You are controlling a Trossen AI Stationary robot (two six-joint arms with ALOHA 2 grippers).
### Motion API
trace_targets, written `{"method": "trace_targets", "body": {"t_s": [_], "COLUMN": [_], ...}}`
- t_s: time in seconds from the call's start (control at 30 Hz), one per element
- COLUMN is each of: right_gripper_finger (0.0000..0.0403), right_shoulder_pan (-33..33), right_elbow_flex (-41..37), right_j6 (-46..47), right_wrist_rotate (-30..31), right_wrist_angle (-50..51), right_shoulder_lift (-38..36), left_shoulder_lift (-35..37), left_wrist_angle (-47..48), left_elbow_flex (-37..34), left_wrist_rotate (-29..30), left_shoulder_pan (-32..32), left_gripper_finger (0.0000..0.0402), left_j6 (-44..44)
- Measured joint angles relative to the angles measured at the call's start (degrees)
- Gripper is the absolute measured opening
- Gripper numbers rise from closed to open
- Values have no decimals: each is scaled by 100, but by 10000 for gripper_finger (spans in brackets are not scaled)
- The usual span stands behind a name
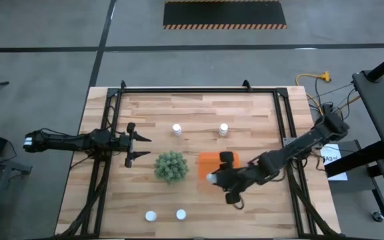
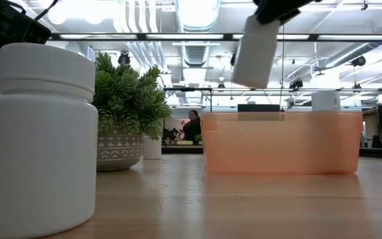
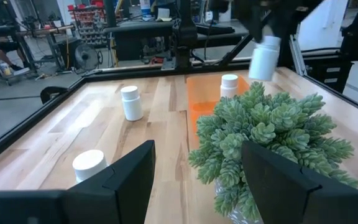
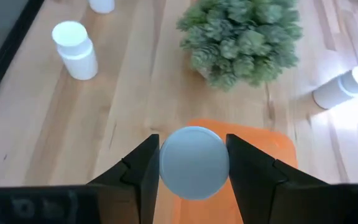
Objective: Pick and place pill bottles into a basket
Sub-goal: Put the white pill bottle into the orange bin
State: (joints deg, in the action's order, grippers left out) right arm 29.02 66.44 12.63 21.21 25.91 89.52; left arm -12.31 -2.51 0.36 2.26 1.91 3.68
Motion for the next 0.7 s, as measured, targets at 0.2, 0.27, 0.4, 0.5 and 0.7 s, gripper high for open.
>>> {"method": "trace_targets", "body": {"t_s": [0.2,0.27,0.4,0.5,0.7], "right_gripper_finger": [146,146,146,146,146], "right_shoulder_pan": [-116,-156,-303,-452,-691], "right_elbow_flex": [-820,-1041,-1372,-1525,-1734], "right_j6": [291,371,481,567,697], "right_wrist_rotate": [1,67,127,128,68], "right_wrist_angle": [-235,-213,-209,-138,181], "right_shoulder_lift": [-1017,-1299,-1725,-1894,-1891], "left_shoulder_lift": [-7,-5,-14,-17,-22], "left_wrist_angle": [4,1,-1,0,1], "left_elbow_flex": [0,0,0,0,0], "left_wrist_rotate": [0,1,0,0,0], "left_shoulder_pan": [-1,0,0,-1,0], "left_gripper_finger": [221,221,221,221,221], "left_j6": [-1,-2,-2,-2,-2]}}
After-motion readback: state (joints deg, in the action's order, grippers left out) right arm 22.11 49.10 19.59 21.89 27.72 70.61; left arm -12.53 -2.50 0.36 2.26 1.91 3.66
